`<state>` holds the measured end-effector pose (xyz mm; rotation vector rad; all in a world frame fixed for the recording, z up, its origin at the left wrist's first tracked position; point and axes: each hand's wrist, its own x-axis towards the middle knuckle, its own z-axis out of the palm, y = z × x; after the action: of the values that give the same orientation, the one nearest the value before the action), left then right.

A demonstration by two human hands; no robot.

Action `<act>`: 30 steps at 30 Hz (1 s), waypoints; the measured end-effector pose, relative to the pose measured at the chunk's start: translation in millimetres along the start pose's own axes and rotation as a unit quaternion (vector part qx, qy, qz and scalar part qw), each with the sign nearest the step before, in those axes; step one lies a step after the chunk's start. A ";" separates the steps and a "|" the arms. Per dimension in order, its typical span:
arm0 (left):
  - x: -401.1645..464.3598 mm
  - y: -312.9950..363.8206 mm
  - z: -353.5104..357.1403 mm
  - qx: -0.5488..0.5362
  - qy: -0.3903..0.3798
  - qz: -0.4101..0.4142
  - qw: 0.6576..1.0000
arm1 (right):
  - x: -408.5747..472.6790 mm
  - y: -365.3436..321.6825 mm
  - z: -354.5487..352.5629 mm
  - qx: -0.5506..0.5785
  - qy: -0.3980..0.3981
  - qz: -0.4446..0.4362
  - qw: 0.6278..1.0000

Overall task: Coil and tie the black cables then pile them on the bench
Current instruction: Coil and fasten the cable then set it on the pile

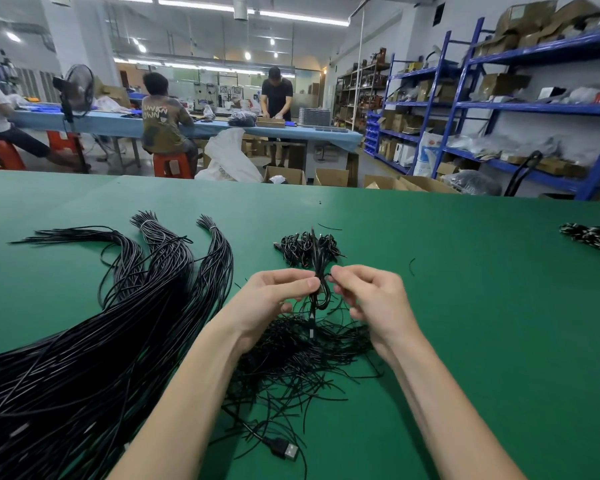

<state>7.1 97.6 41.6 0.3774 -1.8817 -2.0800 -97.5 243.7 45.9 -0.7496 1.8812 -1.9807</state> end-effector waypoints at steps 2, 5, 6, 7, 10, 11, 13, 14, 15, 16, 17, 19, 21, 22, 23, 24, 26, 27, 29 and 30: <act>-0.3 1.0 -2.0 0.031 0.017 0.013 0.999 | -1.5 -2.5 2.9 0.211 -0.066 0.199 0.955; -0.7 2.4 -0.3 0.014 0.018 -0.045 0.999 | -1.5 2.1 1.7 0.052 -0.041 0.076 0.995; -1.3 2.8 1.1 -0.006 0.010 -0.076 0.997 | -2.6 2.9 0.7 -0.064 -0.003 -0.039 0.997; -1.3 3.3 2.6 -0.033 0.002 -0.103 0.994 | -2.4 2.7 -0.9 -0.163 0.026 -0.143 0.976; 0.9 2.3 1.2 -0.109 -0.020 -0.147 0.983 | -1.8 0.8 -8.7 -0.280 0.010 -0.290 0.915; 1.5 1.8 0.1 -0.131 -0.028 -0.154 0.979 | -1.6 0.1 -12.9 -0.297 0.006 -0.313 0.902; 1.6 2.2 -2.1 -0.160 -0.046 -0.168 0.972 | -2.5 -2.2 -17.7 -0.321 0.015 -0.363 0.875; 1.6 2.5 -2.5 -0.166 -0.055 -0.173 0.969 | -2.7 -3.8 -18.6 -0.327 0.018 -0.381 0.865; 1.6 2.9 -2.5 -0.171 -0.062 -0.176 0.968 | -3.0 -5.8 -18.6 -0.336 0.021 -0.389 0.857; 1.9 3.0 -2.8 -0.173 -0.064 -0.177 0.967 | -3.1 -7.8 -18.1 -0.347 0.023 -0.395 0.850; 2.1 2.5 -3.3 -0.172 -0.062 -0.177 0.967 | -2.9 -8.7 -17.4 -0.356 0.021 -0.397 0.846; 2.1 1.3 -4.2 -0.167 -0.064 -0.181 0.967 | -2.2 -9.6 -17.3 -0.364 0.007 -0.394 0.844; 1.8 0.0 -4.4 -0.167 -0.072 -0.189 0.965 | -1.6 -9.3 -18.7 -0.357 0.004 -0.395 0.847; 1.5 -0.6 -4.6 -0.164 -0.077 -0.190 0.965 | -1.4 -8.5 -19.6 -0.349 0.006 -0.400 0.848; 1.0 -0.7 -4.3 -0.157 -0.081 -0.188 0.966 | -1.1 -7.0 -19.6 -0.336 0.007 -0.404 0.851; 0.7 -0.6 -4.1 -0.144 -0.083 -0.182 0.969 | -1.1 -4.8 -17.9 -0.315 0.008 -0.397 0.862; 0.2 0.3 -4.2 -0.088 -0.067 -0.157 0.981 | -1.8 2.0 -9.9 -0.234 0.016 -0.317 0.919; 0.2 1.1 -4.7 -0.054 -0.050 -0.139 0.988 | -1.7 5.3 -4.9 -0.155 0.014 -0.227 0.961; 0.7 3.0 -8.7 -0.003 -0.021 -0.099 0.995 | -3.2 12.5 6.5 0.095 -0.035 0.046 0.994; 0.7 4.3 -12.0 0.017 -0.014 -0.085 0.996 | -4.3 16.5 11.1 0.214 -0.069 0.175 0.959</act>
<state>11.4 86.0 44.7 0.5381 -1.9653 -2.1729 -89.9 235.4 29.0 -0.3864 1.3248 -1.9452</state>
